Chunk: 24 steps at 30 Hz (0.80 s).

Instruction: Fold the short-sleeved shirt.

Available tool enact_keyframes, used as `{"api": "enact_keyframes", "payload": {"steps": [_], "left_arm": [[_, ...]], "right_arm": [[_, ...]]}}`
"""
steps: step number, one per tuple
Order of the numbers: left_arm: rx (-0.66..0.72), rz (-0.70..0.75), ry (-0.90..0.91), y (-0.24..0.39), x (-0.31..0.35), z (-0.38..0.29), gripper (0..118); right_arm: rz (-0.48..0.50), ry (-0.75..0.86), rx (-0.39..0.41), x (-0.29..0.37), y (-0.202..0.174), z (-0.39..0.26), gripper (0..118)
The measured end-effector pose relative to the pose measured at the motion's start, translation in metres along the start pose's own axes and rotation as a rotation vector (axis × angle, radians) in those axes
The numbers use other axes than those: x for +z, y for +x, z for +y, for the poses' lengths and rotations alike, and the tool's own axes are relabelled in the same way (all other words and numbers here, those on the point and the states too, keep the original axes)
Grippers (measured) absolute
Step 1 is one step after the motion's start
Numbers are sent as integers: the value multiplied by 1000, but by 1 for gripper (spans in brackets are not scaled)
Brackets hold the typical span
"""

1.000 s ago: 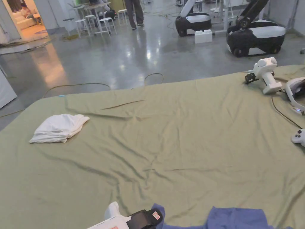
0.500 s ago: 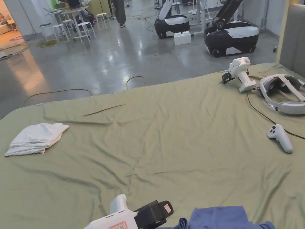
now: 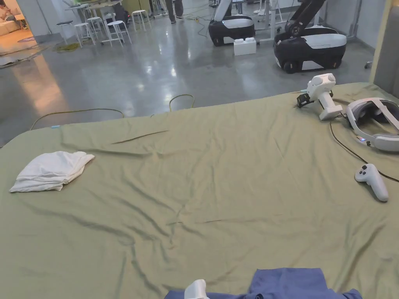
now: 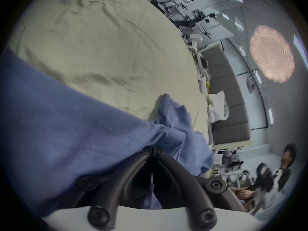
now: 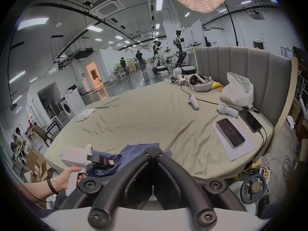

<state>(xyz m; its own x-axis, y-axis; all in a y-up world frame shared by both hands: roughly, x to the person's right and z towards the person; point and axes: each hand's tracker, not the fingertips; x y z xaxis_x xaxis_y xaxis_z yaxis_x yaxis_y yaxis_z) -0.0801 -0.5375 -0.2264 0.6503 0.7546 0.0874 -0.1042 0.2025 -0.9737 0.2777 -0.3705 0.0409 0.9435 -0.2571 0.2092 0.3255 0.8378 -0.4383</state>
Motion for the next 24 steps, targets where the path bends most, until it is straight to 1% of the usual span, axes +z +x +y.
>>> {"api": "enact_keyframes", "payload": {"steps": [1, 2, 3, 4, 5, 6, 7, 10, 13, 14, 15, 16, 17, 18, 19, 20, 21, 22, 23, 24], "left_arm": [[-29, -41, 49, -2, 18, 0, 4], [-83, -74, 100, -3, 40, 1, 9], [-114, -80, 161, -5, 65, 0, 25], [-101, -55, 218, -10, 89, 0, 54], [-78, -45, 251, -17, 106, 1, 89], [-29, -43, 290, -29, 127, 2, 103], [36, -47, 337, -44, 144, -1, 105], [212, -58, 348, -81, 160, -8, 105], [315, -58, 299, -104, 135, -21, 104], [334, -66, 269, -105, 123, -23, 104], [352, -109, 248, -108, 108, -27, 103], [344, -176, 270, -106, 98, -32, 103], [341, -213, 292, -103, 93, -33, 102], [358, -225, 291, -119, 89, -24, 102], [364, -237, 279, -118, 84, -21, 99], [357, -246, 260, -116, 79, -16, 84], [341, -228, 246, -112, 76, -13, 54], [323, -190, 234, -88, 78, -19, 12], [322, -151, 239, -84, 77, -19, 12], [340, -155, 256, -82, 78, -22, 12]], "right_arm": [[4, -2, -4, -1, 0, -2, 0], [11, -6, -8, -2, 1, -3, 0], [19, -11, -10, -4, 2, -3, 0], [20, -14, -11, -7, 2, -4, 0], [21, -19, -11, -9, 2, -5, 0], [27, -26, -13, -13, 2, -5, 0], [34, -32, -12, -16, 2, -6, 0], [55, -43, -4, -23, -1, -7, 0], [67, -45, 23, -24, -9, -7, 0], [67, -45, 32, -24, -11, -7, 0], [63, -44, 44, -22, -13, -7, 0], [58, -42, 57, -21, -14, -7, 0], [54, -43, 62, -19, -16, -7, 0], [52, -43, 64, -18, -16, -8, 0], [50, -44, 64, -16, -16, -8, 0], [49, -45, 60, -16, -14, -9, 0], [50, -49, 54, -16, -14, -10, 0], [47, -51, 52, -15, -14, -10, 0], [39, -50, 51, -15, -13, -11, 0], [30, -48, 49, -14, -13, -12, 0]]}}
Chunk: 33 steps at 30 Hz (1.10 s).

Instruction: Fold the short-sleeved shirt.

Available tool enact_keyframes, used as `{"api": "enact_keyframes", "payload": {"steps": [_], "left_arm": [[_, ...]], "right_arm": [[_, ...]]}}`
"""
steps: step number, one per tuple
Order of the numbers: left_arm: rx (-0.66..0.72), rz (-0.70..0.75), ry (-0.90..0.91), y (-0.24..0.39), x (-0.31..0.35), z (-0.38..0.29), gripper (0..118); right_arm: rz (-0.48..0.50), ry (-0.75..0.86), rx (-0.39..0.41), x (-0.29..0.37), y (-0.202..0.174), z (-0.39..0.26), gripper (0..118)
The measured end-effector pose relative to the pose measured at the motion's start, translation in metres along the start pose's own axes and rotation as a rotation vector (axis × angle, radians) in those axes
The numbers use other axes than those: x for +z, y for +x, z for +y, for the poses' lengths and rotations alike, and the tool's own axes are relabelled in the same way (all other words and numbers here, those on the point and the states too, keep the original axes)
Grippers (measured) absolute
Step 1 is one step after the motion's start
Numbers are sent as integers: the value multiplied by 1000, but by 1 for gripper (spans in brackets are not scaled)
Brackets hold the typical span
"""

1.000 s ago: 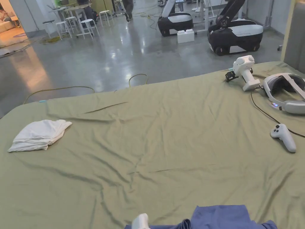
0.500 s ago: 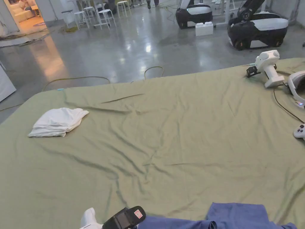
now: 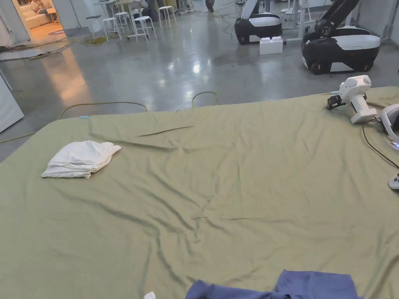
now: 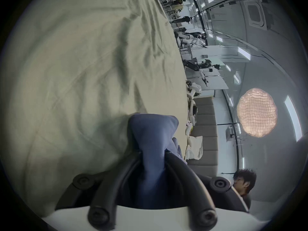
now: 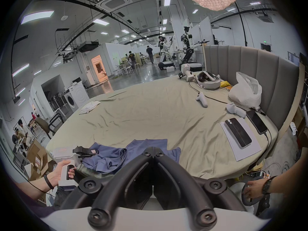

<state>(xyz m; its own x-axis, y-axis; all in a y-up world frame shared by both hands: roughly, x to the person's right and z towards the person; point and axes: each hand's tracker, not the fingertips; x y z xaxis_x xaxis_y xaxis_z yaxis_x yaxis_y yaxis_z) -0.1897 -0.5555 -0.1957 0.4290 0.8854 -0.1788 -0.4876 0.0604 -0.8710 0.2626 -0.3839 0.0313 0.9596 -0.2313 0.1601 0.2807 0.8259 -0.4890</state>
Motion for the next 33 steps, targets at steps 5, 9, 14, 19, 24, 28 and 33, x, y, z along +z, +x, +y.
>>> {"api": "enact_keyframes", "payload": {"steps": [5, 9, 14, 19, 24, 28, 33], "left_arm": [[38, -28, 71, -2, 24, 4, 12], [-112, 48, 187, 22, 89, 26, 12], [-345, 197, 331, 88, 130, 24, 12], [-614, 260, 248, 138, 65, -15, 12], [-747, 301, 3, 136, -42, -54, 12], [-793, 354, -146, 126, -92, -77, 48], [-651, 58, -207, 124, -65, -57, 84]], "right_arm": [[14, -1, -24, 0, 2, -1, 0], [17, -13, 4, -4, 3, 3, 0], [51, -11, -9, -16, 2, 6, 0], [76, 3, -29, -14, -6, 5, 0], [47, -2, 1, -3, -6, -1, 0], [15, -8, -23, 7, 6, -10, 0], [-7, -19, -76, 9, 18, -14, 0]]}}
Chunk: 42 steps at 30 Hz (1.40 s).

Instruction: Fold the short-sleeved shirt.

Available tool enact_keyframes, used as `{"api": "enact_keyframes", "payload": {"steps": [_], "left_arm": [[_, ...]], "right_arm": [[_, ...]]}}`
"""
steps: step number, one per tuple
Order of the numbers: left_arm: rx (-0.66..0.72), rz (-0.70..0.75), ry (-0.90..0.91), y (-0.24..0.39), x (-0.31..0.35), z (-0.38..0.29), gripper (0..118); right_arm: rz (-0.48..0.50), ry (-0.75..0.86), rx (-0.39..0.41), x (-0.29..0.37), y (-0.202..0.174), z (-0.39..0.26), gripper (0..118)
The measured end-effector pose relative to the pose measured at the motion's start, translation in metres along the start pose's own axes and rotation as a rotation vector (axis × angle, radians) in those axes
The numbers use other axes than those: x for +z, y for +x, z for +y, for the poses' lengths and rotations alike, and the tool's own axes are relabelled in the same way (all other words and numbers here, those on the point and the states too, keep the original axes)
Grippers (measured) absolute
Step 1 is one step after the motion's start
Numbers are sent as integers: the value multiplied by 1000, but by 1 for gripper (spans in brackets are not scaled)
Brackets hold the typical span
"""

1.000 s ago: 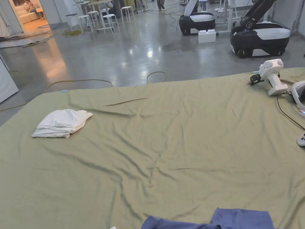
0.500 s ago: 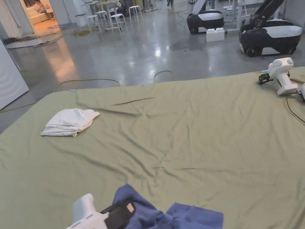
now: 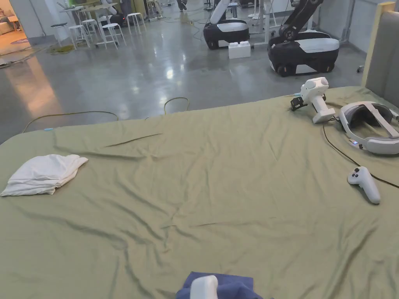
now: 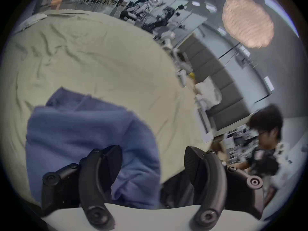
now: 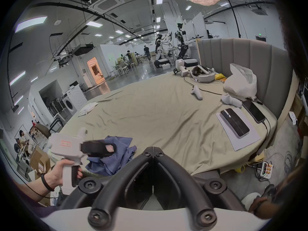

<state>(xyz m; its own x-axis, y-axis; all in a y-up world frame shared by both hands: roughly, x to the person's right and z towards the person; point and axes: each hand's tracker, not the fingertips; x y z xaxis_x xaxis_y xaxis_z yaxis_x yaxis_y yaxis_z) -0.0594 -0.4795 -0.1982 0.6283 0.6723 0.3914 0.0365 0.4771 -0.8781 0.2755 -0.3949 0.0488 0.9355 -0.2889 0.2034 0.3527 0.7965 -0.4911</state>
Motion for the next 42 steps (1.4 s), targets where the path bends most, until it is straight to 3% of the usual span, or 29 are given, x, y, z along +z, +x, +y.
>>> {"api": "enact_keyframes", "payload": {"steps": [2, 5, 6, 8, 9, 11, 14, 18, 19, 20, 21, 22, 23, 24, 26, 28, 29, 31, 32, 33, 34, 35, 36, 38, 40, 42], "left_arm": [[4, -26, 93, 0, 31, 6, 83], [204, 13, 200, -16, 56, 5, 80], [268, -43, 196, -29, 53, 2, 73], [320, -44, 156, -38, 32, -10, 2], [296, 12, 116, -37, 17, -10, 0], [249, -42, -16, -43, -18, -14, 0], [188, 71, -161, -36, -69, -30, 0], [166, 77, -130, -24, -57, -18, 0], [176, 61, -110, -24, -45, -16, 3], [165, 42, -71, -24, -30, -14, 16], [141, 26, -11, -23, -4, -9, 40], [129, 22, 43, -24, 17, -8, 76], [123, 21, 81, -27, 36, -7, 93], [134, 36, 123, -31, 56, -8, 98], [178, 73, 200, -42, 92, -12, 98], [235, 104, 244, -60, 115, -21, 98], [259, 120, 255, -70, 119, -21, 98], [326, 149, 238, -85, 123, -28, 98], [347, 142, 228, -91, 121, -30, 98], [364, 117, 217, -92, 115, -31, 98], [381, 91, 197, -97, 108, -31, 98], [389, 66, 177, -101, 102, -31, 98], [396, 45, 159, -105, 94, -29, 98], [386, 56, 124, -119, 76, -22, 98], [377, 68, 47, -123, 53, -12, 97], [365, 48, -23, -118, 33, -6, 90]], "right_arm": [[8, 3, -22, -3, 4, -1, 0], [11, -2, -28, -8, 5, 0, 0], [10, -8, -23, -9, 4, 1, 0], [12, -12, -13, -9, 2, 1, 0], [17, -14, -9, -9, 1, 1, 0], [22, -16, -2, -8, -2, 0, 0], [29, -41, -10, -10, -7, -5, 0], [94, -110, -6, -24, -20, -16, 0], [117, -134, 8, -33, -24, -19, 0], [138, -156, 15, -42, -28, -22, 0], [169, -195, 31, -56, -34, -24, 0], [198, -225, 54, -70, -41, -24, 0], [221, -239, 75, -84, -49, -25, 0], [265, -259, 88, -100, -58, -24, 0], [345, -296, 95, -134, -74, -23, 0], [351, -357, 125, -174, -90, -23, 0], [319, -403, 161, -196, -95, -26, 0], [118, -570, 297, -248, -104, -44, 0], [76, -688, 366, -271, -104, -57, 0], [132, -675, 341, -283, -97, -69, 0], [188, -546, 232, -268, -93, -52, 0], [149, -614, 165, -261, -92, -45, 0], [142, -631, 156, -260, -90, -47, 0], [158, -617, 240, -267, -92, -51, 0], [162, -627, 210, -269, -86, -50, 0], [162, -629, 200, -270, -85, -51, 0]]}}
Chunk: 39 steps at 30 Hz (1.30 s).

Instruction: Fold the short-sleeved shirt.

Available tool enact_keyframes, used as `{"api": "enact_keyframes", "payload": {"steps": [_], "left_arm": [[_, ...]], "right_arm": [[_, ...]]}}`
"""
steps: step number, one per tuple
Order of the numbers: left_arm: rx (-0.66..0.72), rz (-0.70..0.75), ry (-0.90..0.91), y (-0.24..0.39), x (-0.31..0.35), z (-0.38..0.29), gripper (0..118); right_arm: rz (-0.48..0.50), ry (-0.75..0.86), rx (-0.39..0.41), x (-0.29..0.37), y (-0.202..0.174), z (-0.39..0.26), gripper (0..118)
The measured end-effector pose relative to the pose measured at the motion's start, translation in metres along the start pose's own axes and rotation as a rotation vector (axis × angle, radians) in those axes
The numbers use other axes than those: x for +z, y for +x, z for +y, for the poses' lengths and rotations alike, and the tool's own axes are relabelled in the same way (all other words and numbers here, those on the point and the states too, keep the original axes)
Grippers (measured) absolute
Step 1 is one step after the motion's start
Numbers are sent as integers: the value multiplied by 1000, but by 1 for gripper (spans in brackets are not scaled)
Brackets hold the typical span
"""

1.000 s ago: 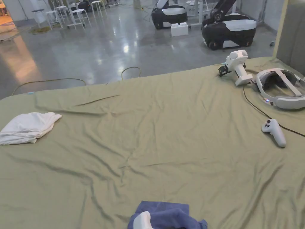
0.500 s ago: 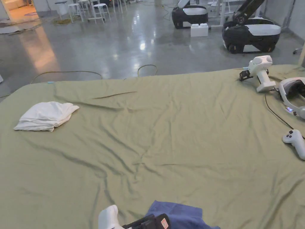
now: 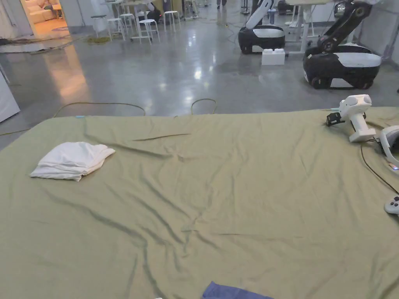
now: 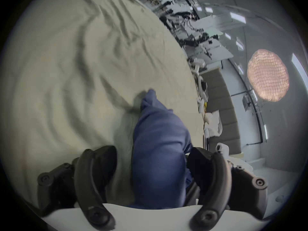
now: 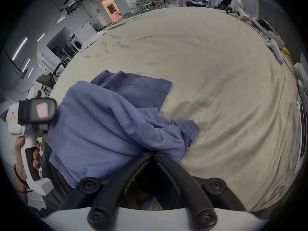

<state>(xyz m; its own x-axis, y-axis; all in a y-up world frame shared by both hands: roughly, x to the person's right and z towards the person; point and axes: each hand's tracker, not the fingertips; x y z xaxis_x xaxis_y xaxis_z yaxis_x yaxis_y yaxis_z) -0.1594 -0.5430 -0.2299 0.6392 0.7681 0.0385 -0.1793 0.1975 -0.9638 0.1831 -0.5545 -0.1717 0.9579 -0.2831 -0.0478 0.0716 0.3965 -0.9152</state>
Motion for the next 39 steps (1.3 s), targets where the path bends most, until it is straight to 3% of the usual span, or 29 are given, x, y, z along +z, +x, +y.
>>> {"api": "enact_keyframes", "payload": {"steps": [1, 2, 3, 10, 15, 17, 21, 23, 25, 27, 28, 29, 32, 36, 39], "left_arm": [[-6, 7, 18, 1, -7, -2, 72], [-6, 5, 19, 1, -11, -1, 36], [-19, 89, 29, 2, -12, 0, 35], [-7, 4, 29, 4, 11, 9, 33], [-18, -3, 222, -14, 104, 41, 33], [-51, 102, 307, -30, 159, 61, 33], [18, 418, 414, -76, 269, 93, 33], [71, 629, 428, -99, 295, 108, 33], [137, 648, 435, -129, 309, 122, 33], [199, 565, 444, -147, 302, 129, 33], [209, 553, 434, -152, 294, 133, 35], [207, 628, 439, -148, 284, 135, 45], [99, 828, 434, -131, 270, 139, 86], [-73, 826, 578, -101, 303, 129, 88], [-387, 795, 728, -19, 324, 76, 88]], "right_arm": [[-2, 3, 3, -1, 0, -2, 0], [-3, 8, 4, 1, -1, -3, 0], [-1, 15, 3, 1, 0, -5, 0], [18, 38, 4, 28, -8, -4, 0], [243, 321, -33, 123, -18, -27, 0], [230, 326, -47, 141, -11, -37, 0], [182, 305, -79, 156, 3, -56, 0], [125, 287, -9, 161, -2, -64, 0], [84, 248, 63, 161, -8, -68, 0], [57, 230, 118, 156, -18, -64, 0], [60, 227, 113, 155, -23, -62, 0], [72, 222, 101, 155, -26, -61, 0], [154, 215, 75, 156, -30, -56, 0], [76, 321, 153, 166, -34, -41, 0], [4, 435, 165, 173, -36, -22, 0]]}}
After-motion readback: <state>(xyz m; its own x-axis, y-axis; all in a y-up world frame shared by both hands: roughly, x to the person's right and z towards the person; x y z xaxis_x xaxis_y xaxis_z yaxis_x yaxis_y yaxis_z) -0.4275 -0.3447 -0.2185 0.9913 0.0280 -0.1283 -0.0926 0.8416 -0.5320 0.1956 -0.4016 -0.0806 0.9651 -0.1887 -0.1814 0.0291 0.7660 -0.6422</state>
